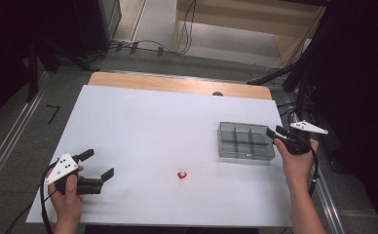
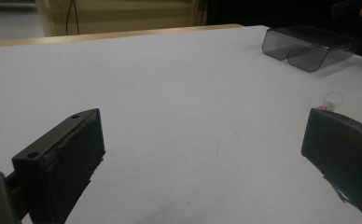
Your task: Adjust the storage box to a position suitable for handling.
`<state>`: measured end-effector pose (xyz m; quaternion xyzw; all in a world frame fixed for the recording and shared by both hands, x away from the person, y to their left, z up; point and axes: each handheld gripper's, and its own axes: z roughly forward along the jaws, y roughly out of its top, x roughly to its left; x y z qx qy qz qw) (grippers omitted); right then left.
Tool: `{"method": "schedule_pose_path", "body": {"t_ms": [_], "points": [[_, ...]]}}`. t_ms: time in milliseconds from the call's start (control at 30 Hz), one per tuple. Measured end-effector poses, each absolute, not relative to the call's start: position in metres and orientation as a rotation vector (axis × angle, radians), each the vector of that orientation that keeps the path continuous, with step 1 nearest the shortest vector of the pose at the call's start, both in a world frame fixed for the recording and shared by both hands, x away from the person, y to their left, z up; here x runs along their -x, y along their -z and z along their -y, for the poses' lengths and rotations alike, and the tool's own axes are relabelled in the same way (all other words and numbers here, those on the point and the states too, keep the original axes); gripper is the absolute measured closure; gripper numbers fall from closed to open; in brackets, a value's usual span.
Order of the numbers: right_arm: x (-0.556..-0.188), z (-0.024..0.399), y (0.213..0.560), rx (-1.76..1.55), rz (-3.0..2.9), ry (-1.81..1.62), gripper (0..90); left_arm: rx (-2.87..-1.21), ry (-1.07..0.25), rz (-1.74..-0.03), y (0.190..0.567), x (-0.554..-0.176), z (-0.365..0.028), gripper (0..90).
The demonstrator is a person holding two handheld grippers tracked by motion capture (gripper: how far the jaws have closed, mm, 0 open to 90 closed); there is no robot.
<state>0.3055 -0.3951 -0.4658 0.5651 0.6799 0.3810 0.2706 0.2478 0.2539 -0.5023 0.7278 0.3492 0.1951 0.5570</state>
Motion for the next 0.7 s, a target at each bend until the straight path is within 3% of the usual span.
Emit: {"method": "schedule_pose_path", "body": {"t_ms": [33, 100, 133, 167, 267, 700], "points": [[-0.306, 0.395, 0.466, -1.522, -1.832, -1.026, 55.4, -1.718, -0.46, -0.824, 0.502, -0.248, -0.254, 0.0], [-0.309, 0.4, 0.471, -1.564, -1.839, -1.005, 72.3, -1.72, -0.462, -0.823, 0.502, -0.248, -0.254, 0.0], [-0.309, 0.4, 0.471, -1.564, -1.839, -1.005, 72.3, -1.72, -0.462, -0.823, 0.502, -0.248, -0.254, 0.0], [-0.31, 0.404, 0.474, -1.581, -1.84, -0.991, 79.6, -1.723, -0.463, -0.822, 0.502, -0.248, -0.254, 0.0], [-0.312, 0.407, 0.476, -1.585, -1.847, -0.955, 87.1, -1.725, -0.464, -0.821, 0.502, -0.248, -0.254, 0.0], [-0.321, 0.411, 0.493, -1.656, -1.875, -0.922, 87.7, -1.735, -0.467, -0.814, 0.502, -0.248, -0.253, 0.0]]}}
